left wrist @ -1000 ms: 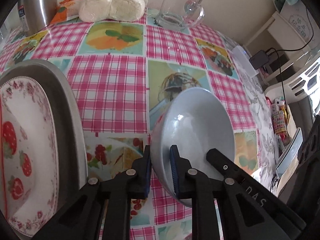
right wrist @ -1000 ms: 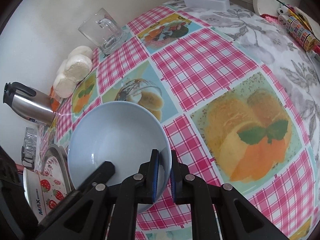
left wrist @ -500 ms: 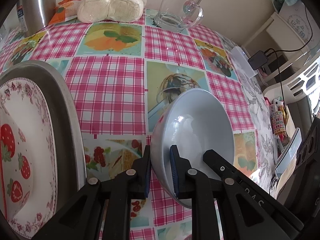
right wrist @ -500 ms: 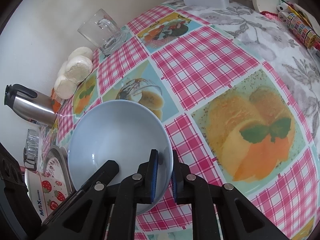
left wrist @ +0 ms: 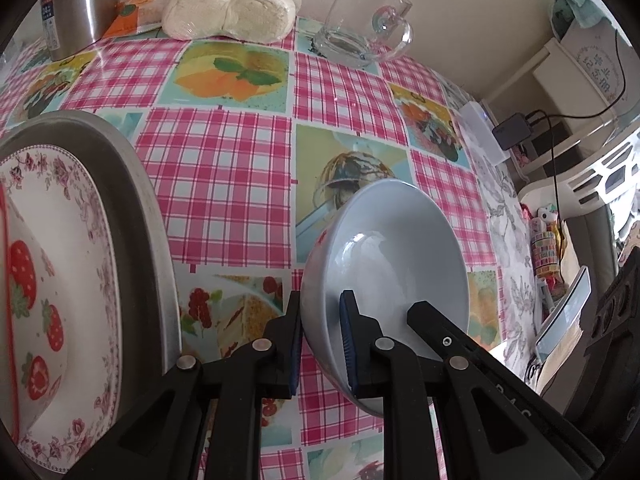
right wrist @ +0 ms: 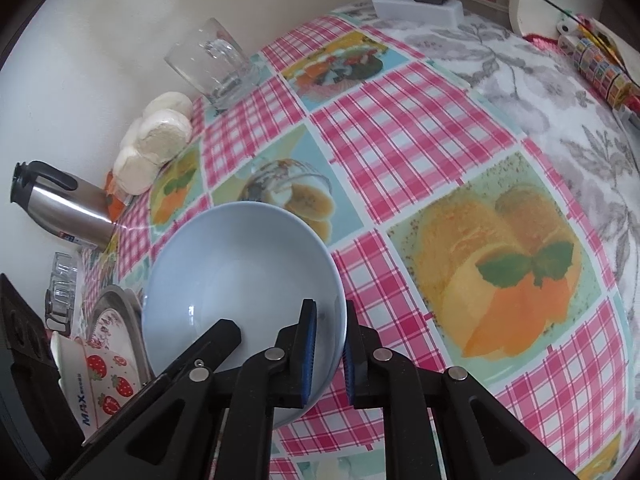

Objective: Organize plates and bowls
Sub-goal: 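Lift the pale round bowl and carry it over the basin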

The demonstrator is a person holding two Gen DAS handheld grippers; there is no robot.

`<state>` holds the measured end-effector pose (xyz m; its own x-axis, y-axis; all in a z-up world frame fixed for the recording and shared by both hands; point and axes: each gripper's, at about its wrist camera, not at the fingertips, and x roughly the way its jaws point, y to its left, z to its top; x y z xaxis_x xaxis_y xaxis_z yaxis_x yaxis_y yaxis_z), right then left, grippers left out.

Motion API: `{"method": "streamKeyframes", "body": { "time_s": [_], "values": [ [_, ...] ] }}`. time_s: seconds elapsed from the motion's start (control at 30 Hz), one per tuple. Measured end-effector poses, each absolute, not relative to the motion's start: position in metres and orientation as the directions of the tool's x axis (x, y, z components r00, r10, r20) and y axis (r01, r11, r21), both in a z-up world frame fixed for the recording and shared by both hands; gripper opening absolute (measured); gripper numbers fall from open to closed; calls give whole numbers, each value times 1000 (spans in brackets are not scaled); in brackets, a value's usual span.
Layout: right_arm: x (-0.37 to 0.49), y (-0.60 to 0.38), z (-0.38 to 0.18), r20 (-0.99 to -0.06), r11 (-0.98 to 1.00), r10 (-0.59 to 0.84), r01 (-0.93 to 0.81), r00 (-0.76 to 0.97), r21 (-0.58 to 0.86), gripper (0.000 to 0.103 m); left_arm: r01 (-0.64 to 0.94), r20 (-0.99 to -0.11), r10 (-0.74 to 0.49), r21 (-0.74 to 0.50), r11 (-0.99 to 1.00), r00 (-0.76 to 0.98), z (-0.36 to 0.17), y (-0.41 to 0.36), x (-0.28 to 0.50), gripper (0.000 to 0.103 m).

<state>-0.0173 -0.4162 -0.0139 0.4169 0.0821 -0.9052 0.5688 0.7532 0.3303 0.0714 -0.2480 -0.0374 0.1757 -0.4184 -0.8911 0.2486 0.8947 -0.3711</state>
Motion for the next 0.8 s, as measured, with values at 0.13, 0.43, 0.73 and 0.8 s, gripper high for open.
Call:
{"method": "streamKeyframes", "body": {
  "time_s": [0.13, 0.43, 0.73, 0.8],
  "values": [
    [-16, -414, -8, -901, 762, 79, 557, 427, 331, 13, 252, -884, -425, -373, 893, 196, -29, -246, 72, 19],
    [-16, -409, 40, -850, 786, 31, 513, 525, 346, 13, 286, -826, -489, -415, 864, 281, 18, -242, 69, 19],
    [-19, -392, 93, -782, 812, 9, 451, 623, 369, 13, 300, -759, -535, -447, 843, 371, 65, -217, 64, 19],
    [-19, -388, 103, -767, 817, 8, 438, 642, 375, 13, 298, -744, -548, -462, 835, 382, 71, -211, 64, 19]
  ]
}}
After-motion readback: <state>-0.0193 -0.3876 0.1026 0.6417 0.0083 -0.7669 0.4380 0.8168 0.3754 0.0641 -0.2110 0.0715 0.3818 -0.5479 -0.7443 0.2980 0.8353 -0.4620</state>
